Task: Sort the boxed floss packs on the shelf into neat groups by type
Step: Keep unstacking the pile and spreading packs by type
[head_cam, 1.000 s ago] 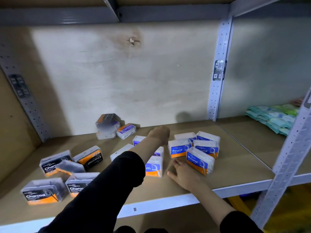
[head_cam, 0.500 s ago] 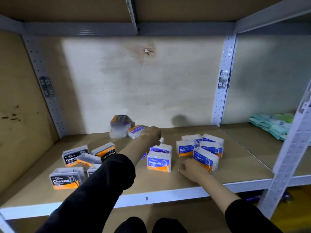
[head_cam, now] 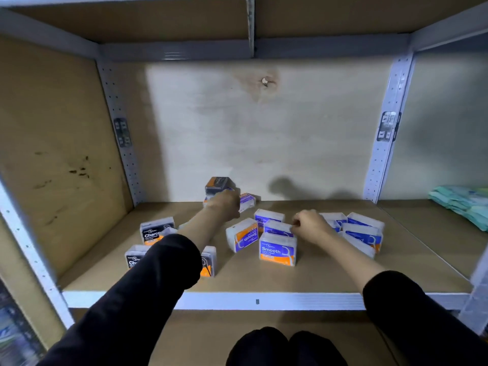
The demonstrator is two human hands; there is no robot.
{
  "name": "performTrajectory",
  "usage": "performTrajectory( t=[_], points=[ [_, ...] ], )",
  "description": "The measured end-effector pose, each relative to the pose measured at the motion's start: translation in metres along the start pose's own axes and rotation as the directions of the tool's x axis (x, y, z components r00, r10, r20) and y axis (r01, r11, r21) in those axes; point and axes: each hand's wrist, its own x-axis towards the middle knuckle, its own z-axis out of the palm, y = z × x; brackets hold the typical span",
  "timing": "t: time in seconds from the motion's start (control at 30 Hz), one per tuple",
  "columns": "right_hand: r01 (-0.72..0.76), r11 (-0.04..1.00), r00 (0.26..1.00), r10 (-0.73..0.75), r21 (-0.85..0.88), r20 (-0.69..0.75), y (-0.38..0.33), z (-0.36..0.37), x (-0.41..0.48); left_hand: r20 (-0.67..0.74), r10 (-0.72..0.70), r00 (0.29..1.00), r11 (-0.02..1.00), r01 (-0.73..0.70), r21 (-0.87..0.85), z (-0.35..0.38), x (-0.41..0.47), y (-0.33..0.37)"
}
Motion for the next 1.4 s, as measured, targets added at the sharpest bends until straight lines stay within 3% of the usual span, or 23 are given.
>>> performTrajectory(
  t=[0.37, 0.67, 0.8, 1.0, 1.2, 1.4],
  points=[
    [0.078, 0.994, 0.996, -0.074, 0.076, -0.058, -0.036, 0.014, 0.078, -0.046, -0.092, 0.995, 0.995, 0.094, 0.033, -0.023, 0.047, -0.046],
    [0.160, 0.979, 0.987, -0.162, 0.127, 0.006, -0.046, 0.045, 0.156, -0.053, -0.096, 0.994, 0.992, 0.100, 0.078, -0.022, 0.116, -0.074],
    [0.195, 0.975, 0.979, -0.200, 0.108, 0.045, -0.051, 0.059, 0.185, -0.030, 0.047, 0.998, 0.992, -0.043, 0.118, -0.018, 0.149, -0.084],
    [0.225, 0.971, 0.967, -0.233, 0.080, 0.105, -0.053, 0.079, 0.227, 0.157, 0.234, 0.959, 0.932, -0.268, 0.246, -0.006, 0.193, -0.095],
    [0.233, 0.963, 0.954, -0.253, 0.138, 0.158, -0.053, 0.096, 0.264, 0.289, 0.357, 0.888, 0.746, -0.457, 0.485, 0.005, 0.222, -0.103],
    [0.259, 0.954, 0.929, -0.288, 0.148, 0.232, -0.048, 0.101, 0.281, 0.355, 0.421, 0.835, 0.610, -0.550, 0.571, 0.008, 0.230, -0.107]
  ],
)
